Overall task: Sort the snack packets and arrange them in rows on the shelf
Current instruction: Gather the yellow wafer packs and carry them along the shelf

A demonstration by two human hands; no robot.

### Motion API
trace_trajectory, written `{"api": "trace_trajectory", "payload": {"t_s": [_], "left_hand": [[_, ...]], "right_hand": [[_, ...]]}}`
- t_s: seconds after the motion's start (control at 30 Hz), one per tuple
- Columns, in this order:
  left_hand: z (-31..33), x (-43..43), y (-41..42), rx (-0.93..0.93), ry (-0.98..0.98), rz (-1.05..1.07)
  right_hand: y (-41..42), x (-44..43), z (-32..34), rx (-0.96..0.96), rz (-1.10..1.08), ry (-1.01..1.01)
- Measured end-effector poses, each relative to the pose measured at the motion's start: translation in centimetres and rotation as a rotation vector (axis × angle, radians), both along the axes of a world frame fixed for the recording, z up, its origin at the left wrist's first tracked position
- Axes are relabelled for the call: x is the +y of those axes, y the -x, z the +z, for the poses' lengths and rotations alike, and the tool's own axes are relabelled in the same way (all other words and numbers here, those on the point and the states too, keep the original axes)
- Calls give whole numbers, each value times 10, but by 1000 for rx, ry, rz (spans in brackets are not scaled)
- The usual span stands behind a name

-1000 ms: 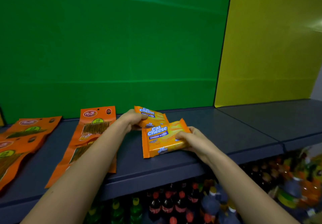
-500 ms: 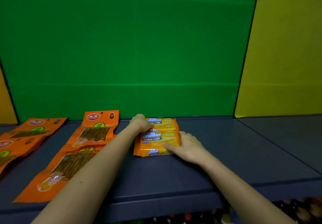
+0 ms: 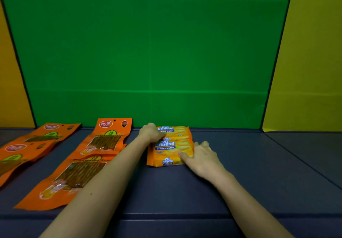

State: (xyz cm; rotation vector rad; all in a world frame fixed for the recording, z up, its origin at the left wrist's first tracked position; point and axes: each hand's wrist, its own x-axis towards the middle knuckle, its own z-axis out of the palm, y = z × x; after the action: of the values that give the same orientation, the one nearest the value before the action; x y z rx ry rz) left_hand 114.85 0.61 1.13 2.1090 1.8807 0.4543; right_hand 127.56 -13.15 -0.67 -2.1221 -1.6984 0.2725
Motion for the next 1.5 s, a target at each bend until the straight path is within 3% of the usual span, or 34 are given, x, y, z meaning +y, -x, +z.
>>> {"api": "trace_trajectory", "payload": {"t_s": [0.13, 0.27, 0.53, 0.93, 1.27, 1.5], "left_hand": [[9, -8, 10, 5, -52, 0], [19, -31, 49, 91, -279, -31], [24, -120, 182, 118, -632, 91], [-13, -230, 442, 213, -590, 412], [-29, -278, 620, 302, -502, 483], [-26, -273, 696, 295, -510, 521]], "right_hand": [[-2, -7, 2, -71, -1, 4], [-3, -10, 10, -217, -2, -126], [64, -4, 35, -174, 311, -352], [310, -21, 38, -87, 717, -393], [496, -28, 17, -5, 822, -309], [584, -8, 12, 28, 797, -254]]}}
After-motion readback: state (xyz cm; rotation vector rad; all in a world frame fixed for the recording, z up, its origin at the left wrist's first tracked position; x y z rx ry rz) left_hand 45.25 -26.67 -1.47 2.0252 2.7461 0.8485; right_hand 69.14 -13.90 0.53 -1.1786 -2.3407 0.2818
